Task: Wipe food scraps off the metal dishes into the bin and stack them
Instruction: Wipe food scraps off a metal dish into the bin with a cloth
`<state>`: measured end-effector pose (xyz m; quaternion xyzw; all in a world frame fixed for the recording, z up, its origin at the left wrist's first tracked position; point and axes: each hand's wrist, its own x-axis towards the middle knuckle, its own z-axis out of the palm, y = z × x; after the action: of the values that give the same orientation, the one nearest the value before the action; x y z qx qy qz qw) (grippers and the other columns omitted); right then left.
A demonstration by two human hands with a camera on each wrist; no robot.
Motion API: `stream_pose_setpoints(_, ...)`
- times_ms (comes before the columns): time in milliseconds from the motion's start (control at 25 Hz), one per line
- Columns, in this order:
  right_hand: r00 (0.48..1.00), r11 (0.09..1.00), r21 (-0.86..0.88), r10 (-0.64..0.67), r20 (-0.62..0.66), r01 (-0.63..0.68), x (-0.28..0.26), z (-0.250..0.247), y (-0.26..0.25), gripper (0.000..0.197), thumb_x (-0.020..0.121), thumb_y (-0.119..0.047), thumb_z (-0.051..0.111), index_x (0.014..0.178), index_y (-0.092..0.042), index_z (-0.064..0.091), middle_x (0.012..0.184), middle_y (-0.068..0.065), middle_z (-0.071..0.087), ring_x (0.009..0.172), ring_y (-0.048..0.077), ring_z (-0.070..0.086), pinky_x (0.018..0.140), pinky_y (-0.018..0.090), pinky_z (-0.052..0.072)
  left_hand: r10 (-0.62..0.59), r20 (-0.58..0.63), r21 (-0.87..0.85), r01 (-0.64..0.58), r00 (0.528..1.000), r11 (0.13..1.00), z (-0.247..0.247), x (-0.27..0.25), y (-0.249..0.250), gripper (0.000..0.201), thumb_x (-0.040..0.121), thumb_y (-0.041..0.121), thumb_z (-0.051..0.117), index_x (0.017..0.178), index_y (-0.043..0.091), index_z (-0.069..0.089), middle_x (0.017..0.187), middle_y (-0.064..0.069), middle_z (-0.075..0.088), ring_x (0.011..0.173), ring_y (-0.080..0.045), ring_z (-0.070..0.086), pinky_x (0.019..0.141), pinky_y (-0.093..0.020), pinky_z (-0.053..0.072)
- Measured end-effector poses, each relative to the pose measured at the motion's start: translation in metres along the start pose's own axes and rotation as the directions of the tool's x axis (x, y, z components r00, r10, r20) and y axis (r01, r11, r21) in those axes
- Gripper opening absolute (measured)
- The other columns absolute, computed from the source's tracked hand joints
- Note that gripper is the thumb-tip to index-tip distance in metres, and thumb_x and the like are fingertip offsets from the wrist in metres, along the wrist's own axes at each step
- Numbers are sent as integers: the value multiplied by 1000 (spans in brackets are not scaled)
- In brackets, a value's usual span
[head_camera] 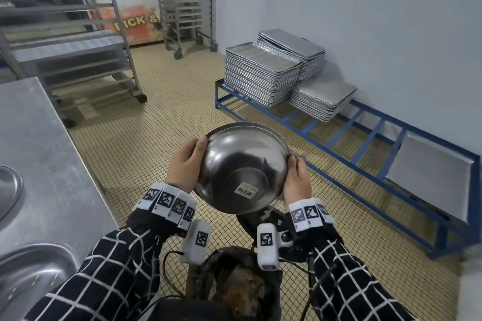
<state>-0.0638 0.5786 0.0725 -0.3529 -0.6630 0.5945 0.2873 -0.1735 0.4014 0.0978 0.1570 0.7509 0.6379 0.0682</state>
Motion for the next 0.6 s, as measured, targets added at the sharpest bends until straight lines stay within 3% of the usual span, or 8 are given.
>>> stream_pose_setpoints(160,971,930,-292,-187,151,225,10,-10,-11,24,102,-31,37,105,-14,53,87,-10,56,81,9,56,60,16,38,36,138,147,-57,990,988,0,-2,-9,16,99,27,43,107,26,57,96,11,60,89,-4,56,74,-17,42)
stream_pose_setpoints(280,849,702,-490,-349,396,517,12,-6,-26,21,100,-27,41,104,-11,55,91,-3,57,83,12,53,63,14,35,27,290,185,-84,957,979,0,-4,-8,20,99,32,44,110,28,60,99,8,64,91,-7,61,76,-18,45)
stream_pose_setpoints(400,763,562,-523,-392,513,640,6,6,-38,24,99,-27,43,109,-10,58,93,-6,53,88,11,46,80,26,39,30,356,315,-150,934,937,2,-7,-6,22,98,34,44,92,25,63,86,4,64,82,-12,59,73,-24,44)
stream_pose_setpoints(480,741,579,-469,-450,498,667,0,13,-40,23,99,-23,43,113,-12,57,99,-5,56,93,12,49,86,30,42,57,277,327,-150,959,933,2,-8,-6,27,98,35,45,82,22,62,75,1,62,73,-15,56,68,-26,41)
stream_pose_setpoints(600,731,684,-288,-539,419,670,-9,25,-35,23,98,-15,46,121,-16,49,116,1,61,105,15,59,88,31,51,93,150,368,-143,984,919,0,-10,-8,28,98,35,46,78,23,61,67,4,60,65,-13,55,61,-24,37)
